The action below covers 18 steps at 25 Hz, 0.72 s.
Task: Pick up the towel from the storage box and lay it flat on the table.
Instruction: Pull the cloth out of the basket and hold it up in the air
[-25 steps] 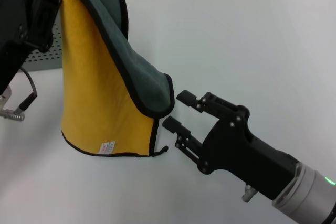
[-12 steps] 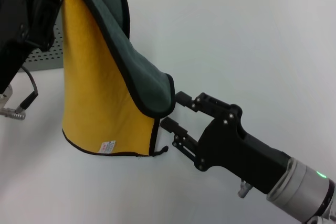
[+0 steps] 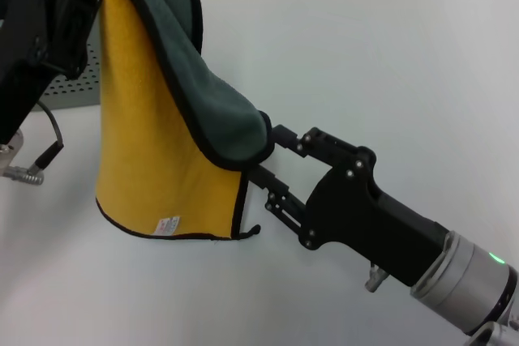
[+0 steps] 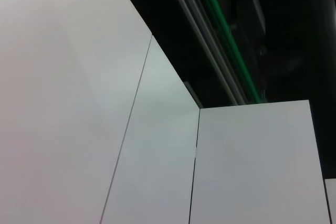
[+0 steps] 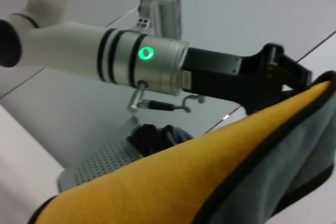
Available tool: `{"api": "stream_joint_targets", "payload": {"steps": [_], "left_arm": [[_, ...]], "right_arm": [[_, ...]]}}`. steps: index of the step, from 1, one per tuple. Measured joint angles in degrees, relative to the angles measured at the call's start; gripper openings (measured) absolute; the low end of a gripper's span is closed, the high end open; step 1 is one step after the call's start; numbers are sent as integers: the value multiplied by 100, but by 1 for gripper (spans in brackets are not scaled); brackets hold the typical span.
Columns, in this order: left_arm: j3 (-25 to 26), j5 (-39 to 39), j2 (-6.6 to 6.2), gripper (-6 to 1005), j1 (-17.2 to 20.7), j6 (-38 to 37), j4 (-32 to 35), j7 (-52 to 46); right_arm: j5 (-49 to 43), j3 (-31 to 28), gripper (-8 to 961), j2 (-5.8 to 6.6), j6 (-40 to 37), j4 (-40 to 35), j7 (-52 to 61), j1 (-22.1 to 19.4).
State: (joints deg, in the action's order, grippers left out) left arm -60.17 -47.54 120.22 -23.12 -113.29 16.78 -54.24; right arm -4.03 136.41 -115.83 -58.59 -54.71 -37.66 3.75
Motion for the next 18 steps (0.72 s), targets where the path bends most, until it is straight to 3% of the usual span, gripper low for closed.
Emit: {"api": "stream_joint_targets", "payload": {"steps": [18], "left_arm": [[-47,21,-4,24,-14,3,1,11]], "right_arm": [[127,319,444,0,-191,246,-393,61]]}}
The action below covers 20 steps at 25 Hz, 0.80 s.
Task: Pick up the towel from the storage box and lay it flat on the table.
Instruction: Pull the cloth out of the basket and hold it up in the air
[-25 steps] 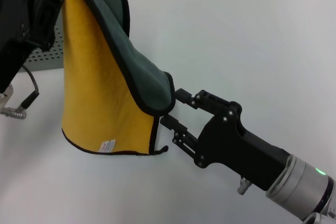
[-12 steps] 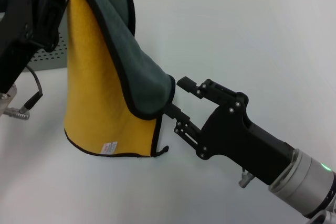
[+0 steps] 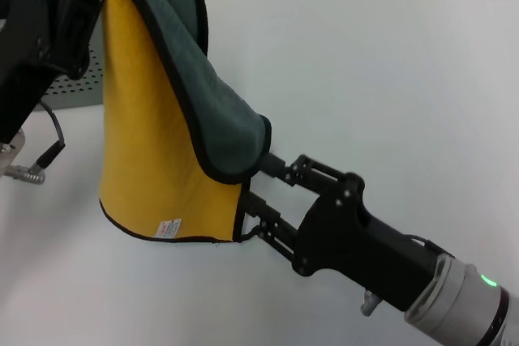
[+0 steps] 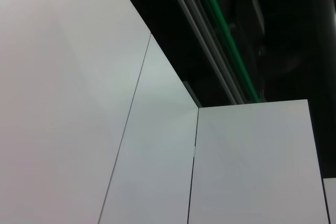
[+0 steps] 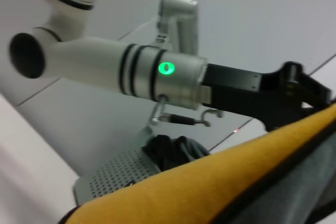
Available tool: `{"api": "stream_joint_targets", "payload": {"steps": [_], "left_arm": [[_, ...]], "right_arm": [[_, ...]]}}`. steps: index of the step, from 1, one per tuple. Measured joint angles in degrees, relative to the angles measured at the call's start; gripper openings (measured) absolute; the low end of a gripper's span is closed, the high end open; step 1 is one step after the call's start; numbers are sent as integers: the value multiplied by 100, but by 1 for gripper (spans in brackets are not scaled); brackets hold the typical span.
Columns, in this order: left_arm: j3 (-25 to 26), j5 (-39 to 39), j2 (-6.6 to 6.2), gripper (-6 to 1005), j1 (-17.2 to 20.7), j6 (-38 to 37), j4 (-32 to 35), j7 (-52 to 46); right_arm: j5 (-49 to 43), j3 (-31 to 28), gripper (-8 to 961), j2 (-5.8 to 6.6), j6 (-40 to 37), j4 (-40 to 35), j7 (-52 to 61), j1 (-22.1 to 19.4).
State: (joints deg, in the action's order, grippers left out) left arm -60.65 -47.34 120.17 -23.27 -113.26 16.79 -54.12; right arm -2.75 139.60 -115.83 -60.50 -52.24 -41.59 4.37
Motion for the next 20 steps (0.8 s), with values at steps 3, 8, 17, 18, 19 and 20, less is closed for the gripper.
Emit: {"api": "stream_joint_targets", "payload": {"steps": [3,8,17,18,19,20], "left_arm": [[0,6,-2,24,-48,2,0,13],[0,7,-4,25,-88,0,7,9],[-1,-30,1,25,-141,-6,-1,-6],[-4,-30,1,25,-142,-7,-1,-7],[-16,-30,2,25,-142,-9,-1,-6],[-39,-30,3,25,-145,-10,-1,-2]], "right_arm": [[42,43,442,-4,80,41,-201,19],[308,92,440,-17,187,56,-691,109],[321,126,435,-34,300,125,-1111,226],[320,128,435,-36,313,125,-1152,229],[320,130,434,-37,316,133,-1190,234],[320,132,433,-36,315,147,-1230,238]]}}
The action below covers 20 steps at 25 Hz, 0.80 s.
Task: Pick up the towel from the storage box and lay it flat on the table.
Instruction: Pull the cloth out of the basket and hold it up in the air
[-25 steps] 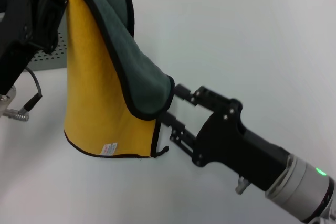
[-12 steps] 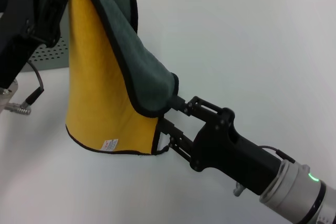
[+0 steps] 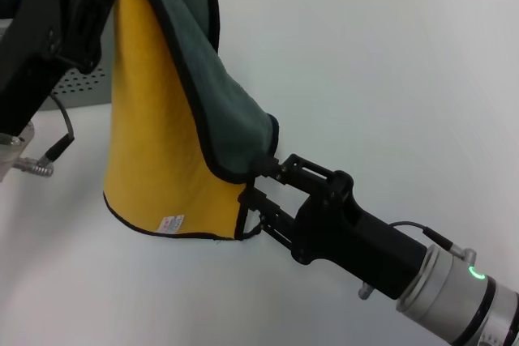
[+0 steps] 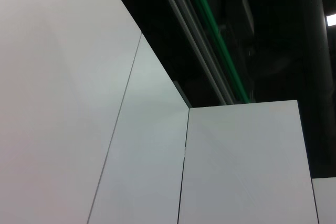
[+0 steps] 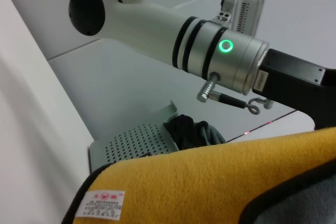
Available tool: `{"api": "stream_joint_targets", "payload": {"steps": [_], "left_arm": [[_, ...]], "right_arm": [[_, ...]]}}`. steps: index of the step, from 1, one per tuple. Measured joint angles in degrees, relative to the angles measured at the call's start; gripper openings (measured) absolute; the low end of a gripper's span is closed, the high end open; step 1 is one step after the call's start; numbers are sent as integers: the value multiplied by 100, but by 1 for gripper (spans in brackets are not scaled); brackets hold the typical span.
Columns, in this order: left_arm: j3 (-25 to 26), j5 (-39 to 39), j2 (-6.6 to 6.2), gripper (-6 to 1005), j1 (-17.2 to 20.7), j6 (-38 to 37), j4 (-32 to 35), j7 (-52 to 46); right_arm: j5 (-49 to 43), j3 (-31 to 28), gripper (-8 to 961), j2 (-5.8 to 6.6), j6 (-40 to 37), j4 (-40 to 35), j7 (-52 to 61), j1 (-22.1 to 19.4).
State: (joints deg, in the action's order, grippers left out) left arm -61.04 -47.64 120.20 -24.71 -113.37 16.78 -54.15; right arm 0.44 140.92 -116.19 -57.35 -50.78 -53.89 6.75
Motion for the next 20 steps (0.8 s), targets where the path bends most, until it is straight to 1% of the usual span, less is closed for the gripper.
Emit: {"api": "stream_joint_targets", "payload": {"steps": [3,7,10,11,20], "left_arm": [[-49,0,5,25,-22,-1,1,15],[-102,4,11,25,-37,-1,1,21],[-125,9,12,25,-44,-1,1,25],[-126,8,16,25,-46,-1,1,26],[-121,14,19,25,-4,-1,1,26]], "right_arm": [[49,5,432,1,-24,59,-133,48],[470,115,430,1,-106,184,-408,210],[738,195,428,0,-248,271,-526,312],[862,243,428,1,-424,356,-563,380],[893,398,423,0,-755,418,-544,423]]}}
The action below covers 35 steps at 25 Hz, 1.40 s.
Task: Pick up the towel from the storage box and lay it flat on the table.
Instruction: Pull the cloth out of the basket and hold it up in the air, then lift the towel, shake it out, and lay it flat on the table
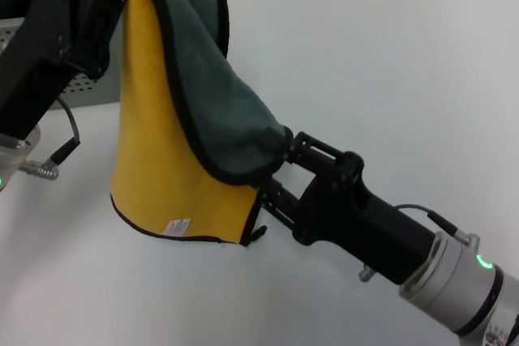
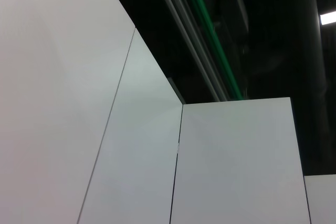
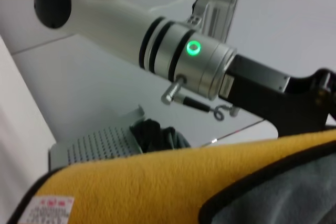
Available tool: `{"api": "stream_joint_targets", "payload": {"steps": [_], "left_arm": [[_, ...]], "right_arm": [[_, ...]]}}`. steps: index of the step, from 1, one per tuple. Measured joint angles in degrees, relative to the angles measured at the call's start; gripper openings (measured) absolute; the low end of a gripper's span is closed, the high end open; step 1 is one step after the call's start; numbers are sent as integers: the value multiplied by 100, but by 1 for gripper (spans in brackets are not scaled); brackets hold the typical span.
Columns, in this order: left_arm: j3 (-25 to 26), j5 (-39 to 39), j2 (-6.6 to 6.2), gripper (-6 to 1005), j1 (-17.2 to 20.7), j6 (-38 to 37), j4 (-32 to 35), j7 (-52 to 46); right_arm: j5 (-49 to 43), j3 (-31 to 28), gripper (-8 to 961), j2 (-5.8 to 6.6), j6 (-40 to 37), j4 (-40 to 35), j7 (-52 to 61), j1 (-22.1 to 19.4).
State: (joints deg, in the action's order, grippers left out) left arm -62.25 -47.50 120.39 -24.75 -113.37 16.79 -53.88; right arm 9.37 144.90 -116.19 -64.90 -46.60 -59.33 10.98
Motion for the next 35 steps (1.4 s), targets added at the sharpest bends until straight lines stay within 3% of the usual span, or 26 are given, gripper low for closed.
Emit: {"api": "stream_joint_targets", "payload": {"steps": [8,13,18,20,24,29,35], "left_arm": [[2,11,-8,25,9,0,0,-21],[3,0,-8,26,4,10,-7,-25],[3,-13,-16,26,-17,18,-86,-20],[2,-16,-25,26,9,27,-90,10],[2,-59,-58,26,125,45,-85,89],[12,-99,-170,26,227,45,-25,85],[5,-278,-267,26,184,55,-21,60]], "right_arm": [[70,73,419,1,-14,11,7,-3],[42,88,218,1,-22,57,23,13],[49,149,189,2,-22,60,164,70],[102,141,177,2,-63,-14,734,77],[204,-4,154,51,-850,55,2928,72],[17,-453,6,308,-1524,256,5758,203],[-367,-1107,7,534,-2708,1368,9069,848]]}}
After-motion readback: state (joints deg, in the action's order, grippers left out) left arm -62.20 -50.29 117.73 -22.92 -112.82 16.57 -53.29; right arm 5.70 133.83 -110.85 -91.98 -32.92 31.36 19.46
